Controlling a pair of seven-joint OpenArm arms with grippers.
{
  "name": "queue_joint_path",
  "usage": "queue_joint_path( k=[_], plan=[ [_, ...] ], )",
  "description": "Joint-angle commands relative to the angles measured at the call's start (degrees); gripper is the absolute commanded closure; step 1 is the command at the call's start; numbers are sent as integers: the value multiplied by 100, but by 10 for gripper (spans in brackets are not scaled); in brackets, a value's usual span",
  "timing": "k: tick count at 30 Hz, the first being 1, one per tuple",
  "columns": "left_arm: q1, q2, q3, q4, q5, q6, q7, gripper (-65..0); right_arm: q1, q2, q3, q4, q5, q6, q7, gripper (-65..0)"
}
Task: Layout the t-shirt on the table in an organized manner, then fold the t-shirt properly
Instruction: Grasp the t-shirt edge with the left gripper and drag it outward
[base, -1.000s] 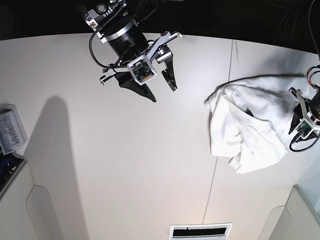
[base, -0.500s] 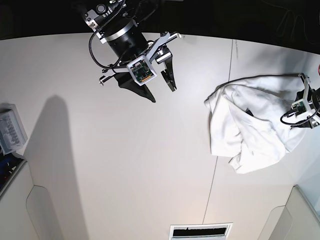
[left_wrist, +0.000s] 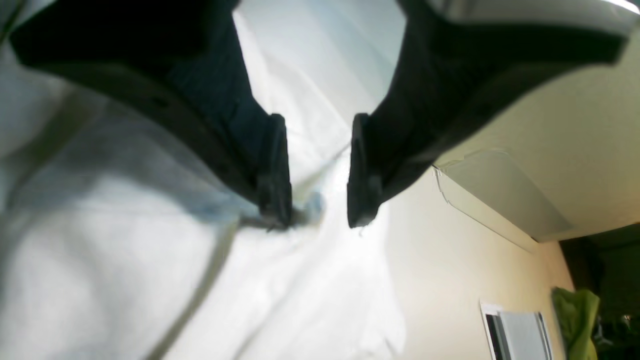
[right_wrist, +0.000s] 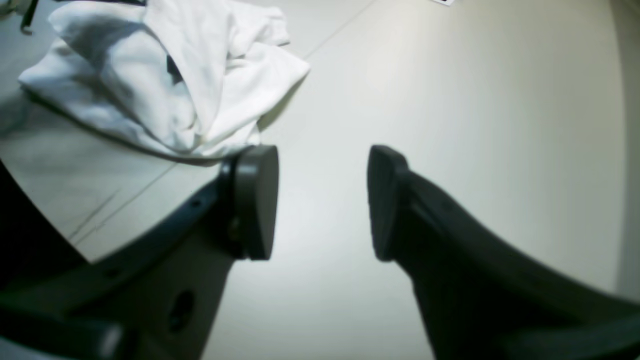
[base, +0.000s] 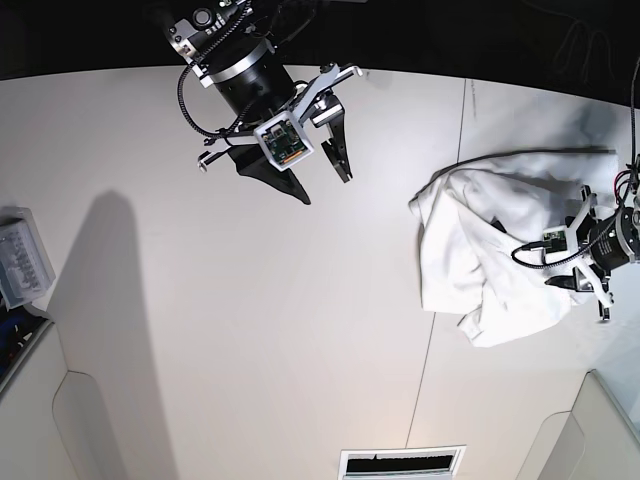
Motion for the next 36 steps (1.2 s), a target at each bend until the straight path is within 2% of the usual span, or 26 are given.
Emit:
queue_joint_path(
  k=[1,10,15,16,24,28,32,36],
  plan=[
    [-205,-144,81,-39,-7,63,-42,-226,13,-20,-4,90,-13,-7,138,-291],
    [-892,-232,1248,-573,273,63,-61,-226,13,-22,-4,90,-13,-4,125,-291],
    [-973,-278,1423,-573,269,66,-98,-225,15,-133,-4,90,-13,-20,127,-291],
    [-975,-269,1423,-573,271,66,-157,-216,17,-166,-4,90,-13,-20,127,-291],
    [-975,-251,1421,-573,269,66,-411,-1,17,-195,-4,90,-11,-20,127,-291],
    [-975,-229,1421,-573,267,90,-448,0,15,-192,-4,90,-11,-20,127,-291],
    [-975,-164,1416,-566,251,494,-422,0,15,-195,-4,90,-11,-20,127,-291],
    [-975,-120,1416,-476,-59,1215,50,0,15,-192,-4,90,-9,-20,125,-291]
  ],
)
